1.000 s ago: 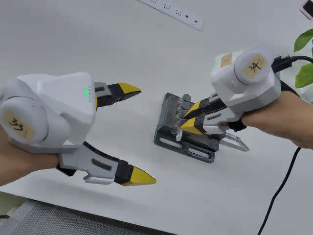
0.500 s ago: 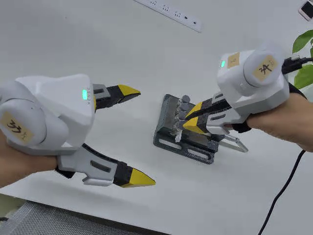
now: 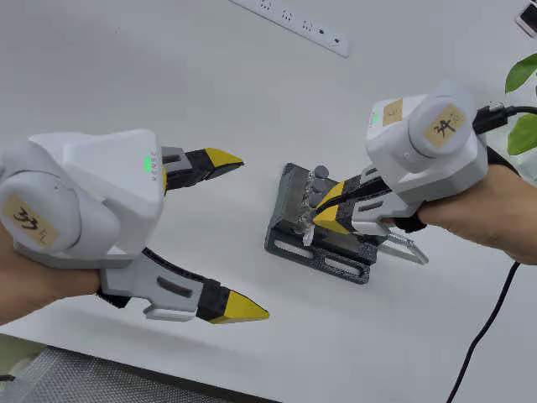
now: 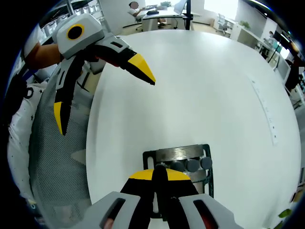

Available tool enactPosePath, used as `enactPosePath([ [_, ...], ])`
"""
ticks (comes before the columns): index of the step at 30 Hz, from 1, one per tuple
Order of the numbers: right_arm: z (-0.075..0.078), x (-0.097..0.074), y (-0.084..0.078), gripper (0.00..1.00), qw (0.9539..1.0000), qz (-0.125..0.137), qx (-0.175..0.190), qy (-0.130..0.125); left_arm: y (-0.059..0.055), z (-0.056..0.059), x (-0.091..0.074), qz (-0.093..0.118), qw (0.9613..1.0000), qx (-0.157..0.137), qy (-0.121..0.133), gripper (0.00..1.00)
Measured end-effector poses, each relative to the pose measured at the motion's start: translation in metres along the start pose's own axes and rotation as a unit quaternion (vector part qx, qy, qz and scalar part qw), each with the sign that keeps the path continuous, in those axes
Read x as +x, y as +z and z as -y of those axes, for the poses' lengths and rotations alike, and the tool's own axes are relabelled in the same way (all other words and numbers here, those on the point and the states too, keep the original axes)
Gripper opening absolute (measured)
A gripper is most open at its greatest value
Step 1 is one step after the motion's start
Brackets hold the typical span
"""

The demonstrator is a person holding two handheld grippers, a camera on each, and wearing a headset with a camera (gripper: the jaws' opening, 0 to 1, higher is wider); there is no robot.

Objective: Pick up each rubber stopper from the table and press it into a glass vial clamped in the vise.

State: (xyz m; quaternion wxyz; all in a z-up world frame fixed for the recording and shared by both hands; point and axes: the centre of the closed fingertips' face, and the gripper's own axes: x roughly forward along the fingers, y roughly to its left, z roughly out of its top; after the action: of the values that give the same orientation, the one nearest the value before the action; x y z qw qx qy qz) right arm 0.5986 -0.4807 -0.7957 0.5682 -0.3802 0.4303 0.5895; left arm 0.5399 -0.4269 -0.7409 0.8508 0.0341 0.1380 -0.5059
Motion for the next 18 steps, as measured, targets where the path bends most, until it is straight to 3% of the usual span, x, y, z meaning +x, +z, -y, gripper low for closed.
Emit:
enactPosePath([
  [8,0.0022,-0.0001,-0.0010,0.00,0.9999,-0.009,-0.012,-0.003,-0.0004,-0.0014,-0.0007,0.001,1.0000,-0.003,0.002,0.91],
  [14,0.0012,0.0008,-0.0007,0.00,0.9986,-0.023,-0.048,-0.006,0.0000,-0.0026,-0.0002,0.002,1.0000,-0.004,0.004,0.91],
  [18,0.0019,0.0014,-0.0011,0.00,0.9982,-0.027,-0.053,-0.004,0.0004,-0.0032,0.0001,0.003,1.0000,-0.004,0.005,0.90],
])
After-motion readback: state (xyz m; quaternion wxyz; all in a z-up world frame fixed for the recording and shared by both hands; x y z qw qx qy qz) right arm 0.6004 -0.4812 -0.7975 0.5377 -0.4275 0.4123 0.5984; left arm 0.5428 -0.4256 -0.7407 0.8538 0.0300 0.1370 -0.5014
